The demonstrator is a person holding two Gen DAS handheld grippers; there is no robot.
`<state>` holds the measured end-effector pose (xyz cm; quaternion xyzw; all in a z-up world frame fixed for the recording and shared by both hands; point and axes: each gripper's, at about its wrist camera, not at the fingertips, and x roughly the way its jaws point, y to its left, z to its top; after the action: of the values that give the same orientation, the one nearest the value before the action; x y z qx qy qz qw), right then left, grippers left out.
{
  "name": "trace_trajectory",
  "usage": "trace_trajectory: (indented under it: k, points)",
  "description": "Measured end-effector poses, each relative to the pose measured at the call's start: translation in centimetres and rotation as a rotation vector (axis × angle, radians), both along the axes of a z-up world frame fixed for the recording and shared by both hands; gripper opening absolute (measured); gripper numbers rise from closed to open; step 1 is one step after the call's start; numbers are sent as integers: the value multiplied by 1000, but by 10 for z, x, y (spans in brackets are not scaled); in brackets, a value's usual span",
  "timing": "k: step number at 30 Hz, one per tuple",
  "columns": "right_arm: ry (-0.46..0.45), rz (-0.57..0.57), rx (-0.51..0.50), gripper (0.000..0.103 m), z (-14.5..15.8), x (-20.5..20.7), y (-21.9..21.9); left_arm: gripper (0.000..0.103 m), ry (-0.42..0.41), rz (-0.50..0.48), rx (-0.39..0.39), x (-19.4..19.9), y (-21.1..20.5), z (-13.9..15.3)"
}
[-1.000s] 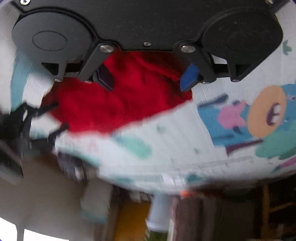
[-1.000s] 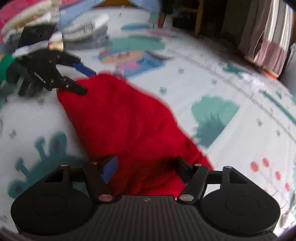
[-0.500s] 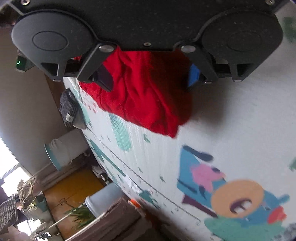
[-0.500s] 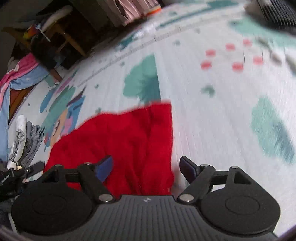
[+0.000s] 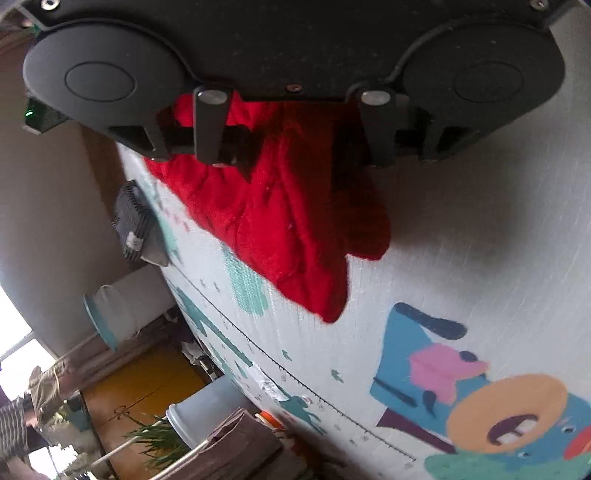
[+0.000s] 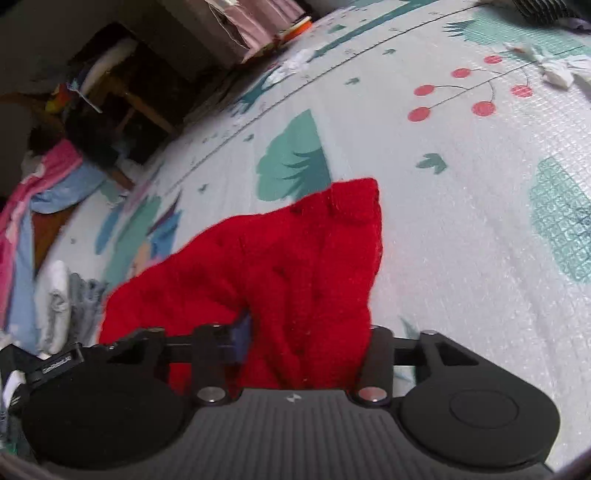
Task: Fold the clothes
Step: 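Grasp the folded sweater bundle with both grippers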
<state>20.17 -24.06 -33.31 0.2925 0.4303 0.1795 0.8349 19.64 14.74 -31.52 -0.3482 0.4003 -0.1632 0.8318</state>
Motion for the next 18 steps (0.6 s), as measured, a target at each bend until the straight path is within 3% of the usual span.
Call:
trace_trajectory:
  k: [3, 5, 7, 8, 10, 11, 16, 18]
  points:
    - [10, 154, 70, 38, 10, -2, 10, 39, 49, 14, -39, -21, 28, 15]
    - [44, 215, 81, 40, 7, -2, 14, 44, 67, 11, 10, -33, 43, 14]
    - [47, 177, -10, 57, 2, -6, 15, 54, 58, 24, 85, -45, 56, 13]
    - [34, 138, -49, 61, 2, -11, 13, 66, 29, 57, 107, -53, 61, 14]
    - [5, 78, -77, 75, 4, -22, 11, 71, -26, 126, 113, -69, 72, 15]
    - [9, 55, -81, 77, 3, -25, 11, 76, -39, 147, 101, -74, 76, 14]
    - [17, -69, 12, 79, -6, -32, 9, 79, -9, 105, 36, -66, 62, -11]
    - [7, -73, 25, 80, -10, -34, 14, 89, -39, 83, 47, -58, 49, -13]
